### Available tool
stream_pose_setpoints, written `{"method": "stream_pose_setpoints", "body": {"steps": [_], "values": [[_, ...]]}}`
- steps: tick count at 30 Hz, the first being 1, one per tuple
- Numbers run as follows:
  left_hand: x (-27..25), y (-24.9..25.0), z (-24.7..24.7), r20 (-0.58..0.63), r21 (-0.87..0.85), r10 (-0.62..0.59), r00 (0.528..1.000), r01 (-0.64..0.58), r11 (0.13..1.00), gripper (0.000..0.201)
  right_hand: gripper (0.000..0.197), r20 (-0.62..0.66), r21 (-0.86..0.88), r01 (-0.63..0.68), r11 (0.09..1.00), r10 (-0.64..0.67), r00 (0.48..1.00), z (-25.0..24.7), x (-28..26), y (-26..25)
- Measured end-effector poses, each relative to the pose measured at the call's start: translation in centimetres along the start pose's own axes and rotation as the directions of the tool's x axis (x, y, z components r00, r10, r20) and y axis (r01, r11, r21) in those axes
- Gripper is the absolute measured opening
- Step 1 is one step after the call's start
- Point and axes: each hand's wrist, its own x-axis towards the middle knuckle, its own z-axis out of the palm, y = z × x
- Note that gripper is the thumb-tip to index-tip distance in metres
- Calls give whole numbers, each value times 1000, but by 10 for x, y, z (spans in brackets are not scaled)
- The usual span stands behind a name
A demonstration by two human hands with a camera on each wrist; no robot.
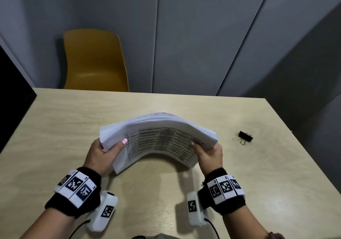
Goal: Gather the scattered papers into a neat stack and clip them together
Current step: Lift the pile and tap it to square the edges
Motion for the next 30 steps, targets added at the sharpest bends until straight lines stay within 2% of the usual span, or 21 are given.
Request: {"method": "stream_pose_setpoints", "body": {"steps": [3, 5, 7, 9, 10, 11, 12, 13, 14, 15, 16, 17, 19, 21, 22, 23, 24, 25, 26, 28, 30], "values": [[-6, -7, 4, -20, 27, -77, 997, 77, 997, 14, 20, 55, -174, -87, 981, 98, 994, 1, -4, 7], [-5, -10, 2, -37, 37, -37, 999, 38, 999, 12, 24, -6, -204, -65, 977, 65, 998, 3, -5, 6], [-5, -10, 0, -59, -28, -54, 997, 52, 998, 11, 41, -104, -235, -29, 972, 5, 995, 2, -4, 5], [-9, -13, 1, -62, -174, -117, 991, 105, 979, 16, 80, -220, -247, -94, 964, 39, 975, 1, -3, 8], [-11, -13, 4, -52, -256, -145, 988, 127, 958, 17, 98, -250, -169, -158, 973, 113, 962, 1, -3, 8], [-15, -12, 7, -29, -342, -178, 984, 157, 926, 17, 112, -221, -32, -222, 974, 210, 952, 3, -4, 9], [-18, -13, 12, -2, -423, -196, 981, 177, 889, 19, 120, -133, 149, -277, 949, 297, 945, 6, -6, 9], [-21, -12, 16, 30, -500, -211, 977, 198, 843, 22, 120, -7, 325, -352, 878, 375, 927, 9, -7, 7], [-23, -11, 21, 69, -571, -218, 974, 218, 791, 26, 108, 133, 459, -436, 774, 426, 895, 12, -8, 2], [-25, -10, 25, 103, -620, -225, 969, 240, 747, 30, 87, 231, 520, -500, 692, 450, 863, 13, -8, -5], [-27, -8, 27, 137, -646, -223, 965, 258, 718, 30, 64, 275, 537, -525, 660, 451, 849, 14, -6, -12], [-28, -9, 27, 155, -653, -233, 960, 277, 705, 26, 45, 297, 532, -512, 674, 417, 859, 13, -4, -18], [-27, -7, 22, 207, -654, -277, 938, 343, 674, 18, 28, 269, 530, -391, 753, 288, 919, 9, 5, -28], [-20, -8, 6, 355, -711, -247, 902, 432, 555, 22, 22, 248, 530, -264, 806, 151, 957, 3, 10, -39], [-15, -7, -5, 439, -747, -196, 877, 478, 462, 28, 22, 257, 526, -229, 819, 104, 961, 0, 12, -43], [-10, -4, -15, 493, -745, -134, 860, 496, 445, 34, 23, 274, 510, -213, 833, 77, 959, -4, 13, -45], [-3, -4, -25, 492, -712, -94, 866, 462, 529, 33, 24, 293, 485, -210, 849, 68, 954, -7, 14, -46], [3, 1, -33, 483, -618, -77, 872, 402, 676, 37, 25, 322, 459, -208, 864, 57, 945, -10, 16, -45], [7, 8, -37, 507, -519, -50, 860, 351, 779, 51, 24, 359, 421, -208, 883, 48, 932, -11, 16, -45], [14, 22, -34, 525, -404, -15, 851, 265, 875, 75, 14, 422, 306, -193, 932, 49, 905, -8, 13, -47], [21, 29, -25, 472, -372, 31, 881, 168, 913, 77, 6, 455, 228, -194, 954, 72, 887, -1, 7, -47]]}}
